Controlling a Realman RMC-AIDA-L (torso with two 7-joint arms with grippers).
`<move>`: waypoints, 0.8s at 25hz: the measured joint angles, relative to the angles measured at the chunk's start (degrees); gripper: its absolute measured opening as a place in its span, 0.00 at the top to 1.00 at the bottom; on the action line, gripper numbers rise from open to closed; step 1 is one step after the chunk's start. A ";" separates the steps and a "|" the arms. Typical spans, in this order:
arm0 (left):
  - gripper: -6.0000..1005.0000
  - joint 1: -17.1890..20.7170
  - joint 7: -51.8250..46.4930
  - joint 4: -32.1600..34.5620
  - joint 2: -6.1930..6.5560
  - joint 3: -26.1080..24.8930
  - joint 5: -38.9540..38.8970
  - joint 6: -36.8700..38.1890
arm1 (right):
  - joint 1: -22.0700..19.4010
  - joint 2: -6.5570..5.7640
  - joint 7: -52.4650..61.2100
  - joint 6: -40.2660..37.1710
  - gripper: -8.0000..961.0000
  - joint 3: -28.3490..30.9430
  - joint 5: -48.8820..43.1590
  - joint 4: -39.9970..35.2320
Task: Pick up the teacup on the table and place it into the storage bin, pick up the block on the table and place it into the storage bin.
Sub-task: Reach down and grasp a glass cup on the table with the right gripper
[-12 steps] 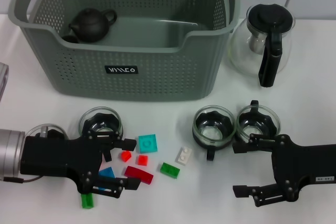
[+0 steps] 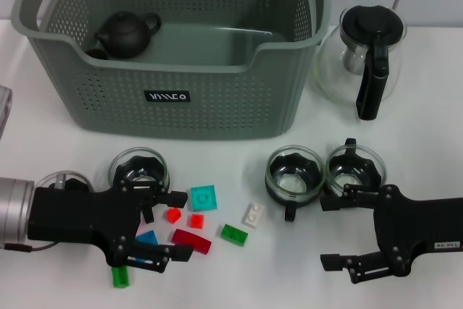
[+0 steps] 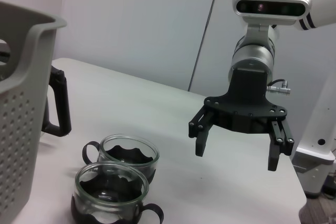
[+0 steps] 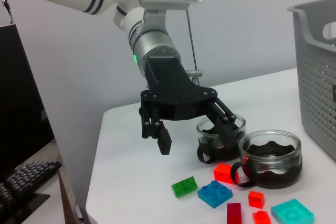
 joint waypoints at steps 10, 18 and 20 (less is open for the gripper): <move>0.16 0.78 -6.52 -0.76 2.08 -3.30 -0.05 0.77 | 0.77 -0.81 18.08 0.35 0.06 -0.22 -0.74 -6.81; 0.16 1.76 -7.60 -0.74 2.73 -3.72 0.03 -0.48 | 2.01 -1.00 34.97 -11.21 0.06 -1.32 -6.42 -26.52; 0.16 1.76 -7.46 -0.68 2.65 -3.71 0.06 -1.02 | 3.16 -1.42 39.34 -11.72 0.06 -4.23 -9.32 -31.41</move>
